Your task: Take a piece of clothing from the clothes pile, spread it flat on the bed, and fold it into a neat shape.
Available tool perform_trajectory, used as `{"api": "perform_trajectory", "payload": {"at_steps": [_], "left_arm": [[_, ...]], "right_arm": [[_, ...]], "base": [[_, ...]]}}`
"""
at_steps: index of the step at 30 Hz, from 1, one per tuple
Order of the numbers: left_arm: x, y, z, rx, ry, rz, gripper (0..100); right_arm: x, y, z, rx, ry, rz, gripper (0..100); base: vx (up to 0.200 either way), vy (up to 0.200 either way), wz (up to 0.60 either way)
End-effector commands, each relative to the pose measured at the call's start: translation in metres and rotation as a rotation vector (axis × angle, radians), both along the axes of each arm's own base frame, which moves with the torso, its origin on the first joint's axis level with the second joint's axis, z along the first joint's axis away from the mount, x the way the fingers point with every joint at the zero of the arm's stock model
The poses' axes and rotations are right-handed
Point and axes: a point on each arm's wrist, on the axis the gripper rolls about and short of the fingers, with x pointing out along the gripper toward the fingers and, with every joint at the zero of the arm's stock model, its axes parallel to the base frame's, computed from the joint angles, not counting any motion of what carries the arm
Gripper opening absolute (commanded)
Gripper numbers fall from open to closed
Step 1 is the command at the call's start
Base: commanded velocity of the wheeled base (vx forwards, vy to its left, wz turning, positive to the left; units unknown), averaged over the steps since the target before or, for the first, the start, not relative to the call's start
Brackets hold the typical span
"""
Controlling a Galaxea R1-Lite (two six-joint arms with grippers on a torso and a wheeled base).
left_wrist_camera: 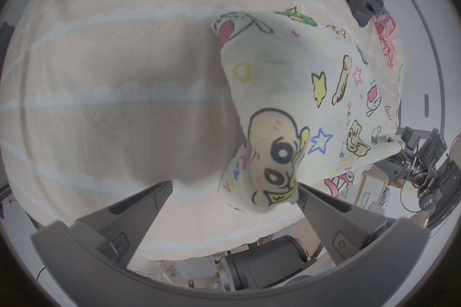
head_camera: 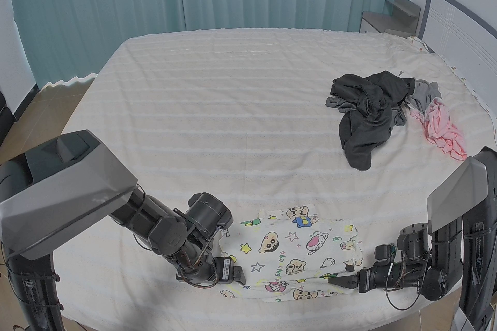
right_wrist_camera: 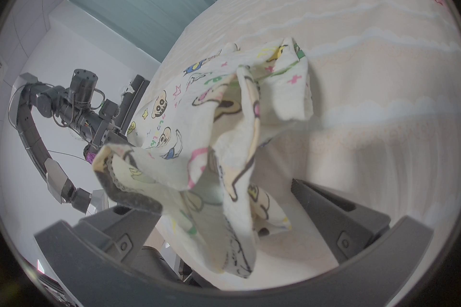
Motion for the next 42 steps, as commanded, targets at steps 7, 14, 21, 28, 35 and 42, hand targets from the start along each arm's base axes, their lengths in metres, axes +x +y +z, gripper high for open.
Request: {"api": "perform_trajectory", "payload": {"at_steps": [7,14,21,28,35,42], "left_arm": [[-0.005,-0.009,0.008,0.002,0.008,-0.037,100],[-0.012,0.0,0.043,-0.066,-0.058,-0.022,100],[-0.019,0.032,0.08,-0.139,-0.181,0.053,100],[-0.054,0.074,0.146,-0.32,-0.396,0.24,100],[-0.104,0.103,0.195,-0.369,-0.632,0.427,100],[-0.158,0.136,0.227,-0.313,-0.88,0.602,100]], "right_arm": [[-0.013,-0.005,-0.003,-0.057,0.007,0.051,100],[-0.012,-0.005,0.025,-0.054,-0.134,0.075,100],[-0.007,-0.007,0.037,-0.137,-0.216,-0.036,100],[-0.008,-0.038,0.093,-0.076,-0.424,-0.243,100],[-0.021,-0.06,0.138,-0.069,-0.623,-0.394,100],[-0.057,-0.07,0.18,-0.062,-0.8,-0.491,100]], "base": [[0.0,0.0,0.0],[0.0,0.0,0.0],[0.0,0.0,0.0],[0.0,0.0,0.0],[0.0,0.0,0.0],[0.0,0.0,0.0]]}}
